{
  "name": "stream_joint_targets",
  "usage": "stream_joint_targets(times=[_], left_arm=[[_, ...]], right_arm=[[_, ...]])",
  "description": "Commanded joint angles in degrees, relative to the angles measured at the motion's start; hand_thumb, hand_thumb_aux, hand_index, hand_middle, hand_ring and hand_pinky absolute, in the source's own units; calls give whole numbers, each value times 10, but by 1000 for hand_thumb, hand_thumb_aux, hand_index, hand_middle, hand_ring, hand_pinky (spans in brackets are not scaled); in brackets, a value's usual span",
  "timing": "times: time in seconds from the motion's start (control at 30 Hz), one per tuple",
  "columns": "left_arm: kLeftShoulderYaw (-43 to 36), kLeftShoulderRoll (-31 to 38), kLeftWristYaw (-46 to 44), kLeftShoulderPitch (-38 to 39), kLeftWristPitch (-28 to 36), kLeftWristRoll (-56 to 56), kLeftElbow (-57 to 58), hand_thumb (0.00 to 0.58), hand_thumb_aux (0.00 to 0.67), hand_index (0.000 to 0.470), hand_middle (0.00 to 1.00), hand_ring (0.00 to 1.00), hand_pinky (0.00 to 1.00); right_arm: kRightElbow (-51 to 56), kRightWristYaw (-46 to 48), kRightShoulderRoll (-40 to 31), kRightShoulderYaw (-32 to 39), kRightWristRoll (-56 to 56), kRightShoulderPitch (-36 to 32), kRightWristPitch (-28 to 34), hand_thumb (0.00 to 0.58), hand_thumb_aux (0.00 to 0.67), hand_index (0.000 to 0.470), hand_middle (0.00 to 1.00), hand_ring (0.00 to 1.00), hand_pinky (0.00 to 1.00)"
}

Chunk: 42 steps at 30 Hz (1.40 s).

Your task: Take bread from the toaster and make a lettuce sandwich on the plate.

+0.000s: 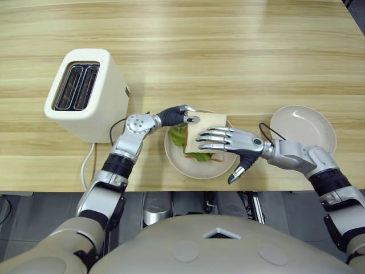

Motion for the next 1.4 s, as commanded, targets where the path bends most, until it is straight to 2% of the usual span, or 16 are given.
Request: stream_joint_targets(times=[0.03, 0.13, 0.2, 0.3, 0.33, 0.4, 0.43, 0.73, 1.07, 1.13, 1.17, 1.23, 1.27, 1.3, 1.33, 1.4], left_arm=[[-14, 2, -4, -14, -19, 19, 13, 580, 670, 460, 1000, 1000, 1000], [-29, 4, 9, -20, -42, 50, 33, 580, 665, 456, 1000, 1000, 1000], [-38, 8, 28, -28, -65, 77, 43, 468, 376, 258, 1000, 1000, 1000], [-45, 15, 59, -49, -94, 111, 54, 379, 276, 189, 1000, 1000, 1000], [-42, 14, 64, -55, -98, 113, 57, 244, 160, 110, 890, 890, 890], [-44, 18, 91, -68, -115, 136, 60, 0, 0, 0, 176, 176, 176], [-42, 21, 109, -75, -122, 148, 62, 0, 0, 0, 0, 0, 0], [-28, 119, 540, -134, -52, 449, -40, 0, 0, 0, 0, 0, 0], [19, 138, 580, -36, -52, 420, -142, 0, 0, 0, 0, 0, 0], [34, 140, 576, -13, -69, 396, -169, 0, 0, 0, 0, 0, 0], [50, 143, 587, 4, -78, 390, -201, 0, 0, 0, 0, 0, 0], [86, 146, 598, 36, -96, 364, -262, 172, 108, 74, 20, 20, 20], [103, 145, 598, 52, -102, 350, -291, 501, 423, 290, 1000, 1000, 1000], [118, 143, 592, 69, -110, 332, -320, 580, 670, 460, 1000, 1000, 1000], [130, 141, 582, 86, -118, 311, -349, 580, 670, 460, 1000, 1000, 1000], [144, 134, 540, 124, -131, 237, -407, 580, 670, 460, 1000, 1000, 1000]], right_arm=[[42, 99, -8, 47, 5, 8, 42, 0, 0, 0, 0, 0, 0], [49, 171, -9, 70, 45, 13, 68, 0, 0, 0, 0, 0, 0], [49, 210, -11, 79, 73, 17, 81, 0, 0, 0, 0, 0, 0], [39, 256, -15, 89, 106, 25, 97, 0, 0, 0, 0, 0, 0], [37, 266, -15, 90, 114, 26, 100, 0, 0, 0, 0, 0, 0], [32, 278, -15, 91, 121, 27, 106, 0, 0, 0, 0, 0, 0], [31, 281, -14, 91, 122, 27, 108, 0, 0, 0, 0, 0, 0], [29, 189, 1, 59, 50, -1, 110, 0, 0, 0, 0, 0, 0], [-112, 242, -33, 51, 320, 13, 107, 0, 0, 0, 0, 0, 0], [-180, 303, -60, 65, 486, 29, 146, 0, 0, 0, 86, 86, 86], [-226, 336, -80, 61, 585, 41, 176, 0, 0, 0, 1000, 1000, 1000], [-295, 384, -106, 37, 741, 59, 223, 0, 0, 0, 1000, 1000, 1000], [-318, 404, -112, 20, 802, 66, 242, 0, 0, 0, 1000, 1000, 1000], [-330, 422, -113, -3, 852, 74, 259, 0, 0, 0, 1000, 1000, 1000], [-340, 442, -112, -26, 901, 83, 278, 493, 410, 281, 1000, 1000, 1000], [-342, 481, -102, -70, 987, 102, 327, 556, 533, 366, 1000, 1000, 1000]])
